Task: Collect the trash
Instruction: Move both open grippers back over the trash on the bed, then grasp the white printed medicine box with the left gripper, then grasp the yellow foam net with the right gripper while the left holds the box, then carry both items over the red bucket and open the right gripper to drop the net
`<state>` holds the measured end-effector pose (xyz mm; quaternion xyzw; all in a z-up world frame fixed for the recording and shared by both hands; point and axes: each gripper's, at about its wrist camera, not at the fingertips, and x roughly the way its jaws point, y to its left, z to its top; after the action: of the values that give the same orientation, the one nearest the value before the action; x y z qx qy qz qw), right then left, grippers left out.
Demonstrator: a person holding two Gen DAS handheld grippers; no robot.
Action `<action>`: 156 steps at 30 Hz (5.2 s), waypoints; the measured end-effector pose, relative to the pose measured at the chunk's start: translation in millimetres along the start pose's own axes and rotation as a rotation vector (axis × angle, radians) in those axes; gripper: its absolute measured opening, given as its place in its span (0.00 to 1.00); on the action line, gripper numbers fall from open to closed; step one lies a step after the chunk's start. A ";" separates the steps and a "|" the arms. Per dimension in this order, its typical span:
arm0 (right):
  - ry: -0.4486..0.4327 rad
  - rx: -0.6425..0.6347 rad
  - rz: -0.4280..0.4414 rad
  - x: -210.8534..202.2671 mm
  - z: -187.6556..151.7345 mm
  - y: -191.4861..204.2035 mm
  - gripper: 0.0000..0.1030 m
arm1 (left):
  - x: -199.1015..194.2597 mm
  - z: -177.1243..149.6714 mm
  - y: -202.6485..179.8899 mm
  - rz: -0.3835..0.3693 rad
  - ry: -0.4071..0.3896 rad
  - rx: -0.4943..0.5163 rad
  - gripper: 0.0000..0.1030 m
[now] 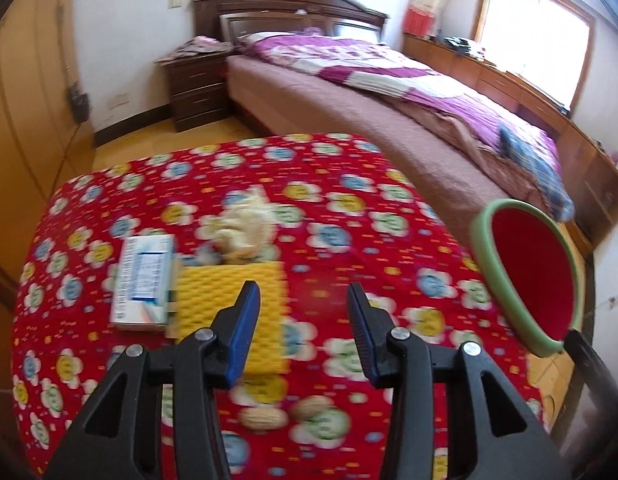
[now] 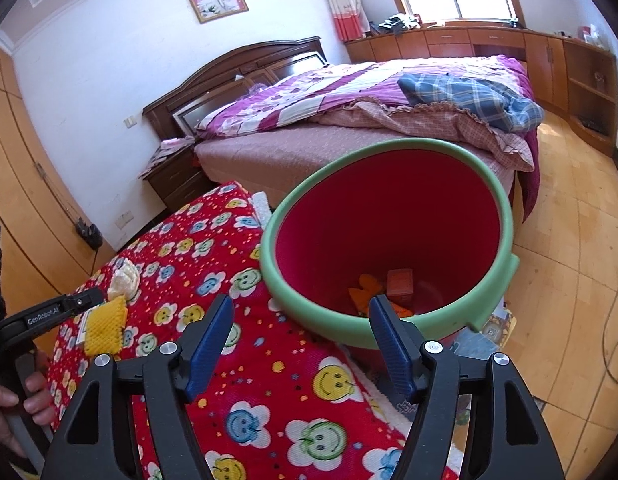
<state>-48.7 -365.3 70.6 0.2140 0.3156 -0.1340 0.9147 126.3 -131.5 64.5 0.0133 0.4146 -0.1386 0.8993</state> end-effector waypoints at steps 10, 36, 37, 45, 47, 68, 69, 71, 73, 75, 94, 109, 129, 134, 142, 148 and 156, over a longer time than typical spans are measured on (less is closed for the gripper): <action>0.032 -0.015 0.031 11.0 -9.6 17.7 0.70 | 19.6 8.6 84.6 0.202 0.036 -0.062 0.49; 0.099 -0.109 0.048 33.2 -20.7 60.2 0.70 | 58.5 -4.2 121.0 0.084 0.084 -0.154 0.50; 0.099 -0.120 0.052 33.7 -20.9 63.6 0.70 | 53.5 -5.6 122.7 0.086 0.069 -0.155 0.49; 0.121 -0.186 0.132 45.2 -20.8 108.0 0.70 | 14.7 -13.2 142.5 0.097 0.022 -0.136 0.49; 0.130 -0.200 0.156 49.7 -21.7 121.9 0.70 | 8.2 -16.7 150.2 0.150 0.018 -0.132 0.49; 0.309 -0.319 0.234 133.1 -52.0 242.0 0.70 | 16.2 -59.4 194.9 0.206 0.051 -0.247 0.49; 0.310 -0.320 0.228 134.5 -53.5 241.7 0.70 | 16.2 -59.7 194.5 0.205 0.049 -0.246 0.49; 0.305 -0.305 0.227 135.8 -55.6 238.1 0.69 | 15.3 -60.4 194.9 0.201 0.046 -0.246 0.49; 0.290 -0.313 0.206 134.5 -55.8 237.3 0.58 | 14.3 -60.9 195.7 0.200 0.044 -0.246 0.49; 0.283 -0.317 0.196 134.2 -57.2 235.1 0.44 | 14.3 -61.0 196.0 0.201 0.043 -0.244 0.49; 0.116 -0.265 0.240 70.2 -45.7 207.0 0.10 | -12.8 -54.2 170.9 0.113 -0.018 -0.237 0.49; 0.001 -0.216 0.229 21.2 -27.9 168.3 0.10 | -43.2 -48.7 114.5 0.040 -0.082 -0.181 0.49; -0.122 -0.103 0.136 -25.0 -6.0 80.1 0.10 | -60.7 -35.5 26.6 -0.045 -0.126 -0.044 0.49; -0.132 -0.026 0.102 -25.8 1.1 43.2 0.10 | -54.7 -31.3 -6.8 -0.089 -0.116 0.011 0.49; -0.120 0.075 0.050 -17.5 2.8 -4.2 0.10 | -32.5 -24.7 -61.6 -0.166 -0.076 0.103 0.49; -0.102 0.138 -0.005 -7.7 2.4 -35.0 0.11 | -15.5 -20.5 -99.8 -0.224 -0.043 0.157 0.49; -0.081 0.169 -0.062 0.0 4.6 -58.6 0.14 | 1.6 -18.6 -141.7 -0.284 -0.027 0.231 0.49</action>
<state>-68.5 -418.6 55.9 0.2752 0.2726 -0.1967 0.9007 76.6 -265.5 64.1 0.0558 0.3814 -0.3109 0.8688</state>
